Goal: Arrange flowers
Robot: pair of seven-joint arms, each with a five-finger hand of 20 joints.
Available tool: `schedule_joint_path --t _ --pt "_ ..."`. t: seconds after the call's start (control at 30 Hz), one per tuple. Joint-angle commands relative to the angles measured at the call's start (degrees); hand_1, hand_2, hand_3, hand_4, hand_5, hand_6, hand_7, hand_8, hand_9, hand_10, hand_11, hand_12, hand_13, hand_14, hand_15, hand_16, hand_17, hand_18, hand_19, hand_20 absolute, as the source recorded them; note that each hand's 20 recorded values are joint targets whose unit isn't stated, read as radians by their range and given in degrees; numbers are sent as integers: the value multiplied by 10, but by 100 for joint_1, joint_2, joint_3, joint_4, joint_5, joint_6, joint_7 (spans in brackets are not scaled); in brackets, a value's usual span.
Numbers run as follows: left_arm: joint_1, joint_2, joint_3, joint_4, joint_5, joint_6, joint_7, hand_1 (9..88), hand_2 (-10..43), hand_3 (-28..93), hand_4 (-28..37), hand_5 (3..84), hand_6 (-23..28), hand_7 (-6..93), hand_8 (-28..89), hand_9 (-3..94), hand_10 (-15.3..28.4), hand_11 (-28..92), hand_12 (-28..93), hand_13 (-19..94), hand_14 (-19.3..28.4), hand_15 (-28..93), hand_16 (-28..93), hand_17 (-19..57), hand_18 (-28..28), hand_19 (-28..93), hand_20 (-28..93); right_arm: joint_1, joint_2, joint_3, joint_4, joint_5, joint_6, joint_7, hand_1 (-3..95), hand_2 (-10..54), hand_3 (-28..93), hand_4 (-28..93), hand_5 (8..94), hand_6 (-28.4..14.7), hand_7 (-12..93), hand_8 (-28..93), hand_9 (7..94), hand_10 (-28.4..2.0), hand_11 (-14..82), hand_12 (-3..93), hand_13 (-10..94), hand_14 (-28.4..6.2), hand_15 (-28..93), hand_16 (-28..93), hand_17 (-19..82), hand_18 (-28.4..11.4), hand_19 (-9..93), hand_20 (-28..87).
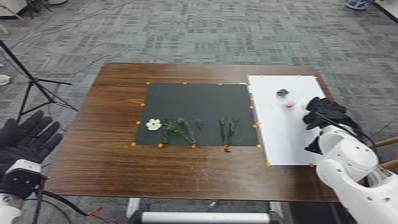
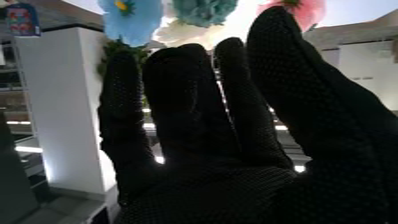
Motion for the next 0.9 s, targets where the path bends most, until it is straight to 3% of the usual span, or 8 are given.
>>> schedule_joint_path --t 0.03,0.3,0.47,0.57,0.73,0.9 --pt "7 -4 8 -39 19 -54 -71 274 141 700 -265 395 83 95 -70 323 137 151 138 221 134 233 -3 -28 113 180 127 -11 -91 98 160 228 -429 81 515 -95 765 -283 526 -50 121 -115 500 -145 129 107 613 -124 749 292 255 -246 754 332" --pt "32 -42 19 -53 15 -70 -10 274 141 700 -266 395 83 95 -70 324 137 151 138 222 134 234 -3 -27 112 178 126 168 -146 -30 414 319 -746 -12 539 -95 748 -283 526 -47 120 -114 511 -133 134 103 607 -116 731 311 248 -245 749 330" --pt "-1 -17 79 -41 -3 -51 0 274 141 700 -266 396 83 96 -70 324 137 152 138 222 135 233 -4 -27 112 178 126 220 -96 -304 622 109 -171 34 571 -95 723 -283 551 -36 135 -118 574 -131 159 123 614 -100 717 327 250 -241 750 336" --pt "46 -17 61 -54 -24 -38 33 275 142 699 -266 397 83 97 -70 324 138 152 138 222 136 235 -4 -27 112 177 126 223 -78 -410 723 -65 79 -23 615 -95 696 -282 604 -21 156 -122 649 -122 194 167 623 -82 702 362 261 -235 754 345" --pt "91 -38 46 -78 -21 -23 21 274 142 699 -265 395 83 96 -71 324 138 151 137 221 136 236 -4 -26 112 176 126 190 -75 -486 799 -209 348 -31 668 -95 670 -282 672 0 183 -120 765 -87 89 335 655 -52 627 402 290 -214 743 345" --pt "59 -43 58 -68 -19 -47 33 274 142 699 -265 396 83 96 -70 324 138 152 137 221 135 235 -4 -27 112 176 126 218 -45 -560 799 -132 663 59 673 -95 683 -283 710 0 218 1 823 -82 118 421 734 -32 483 433 315 -200 733 338"
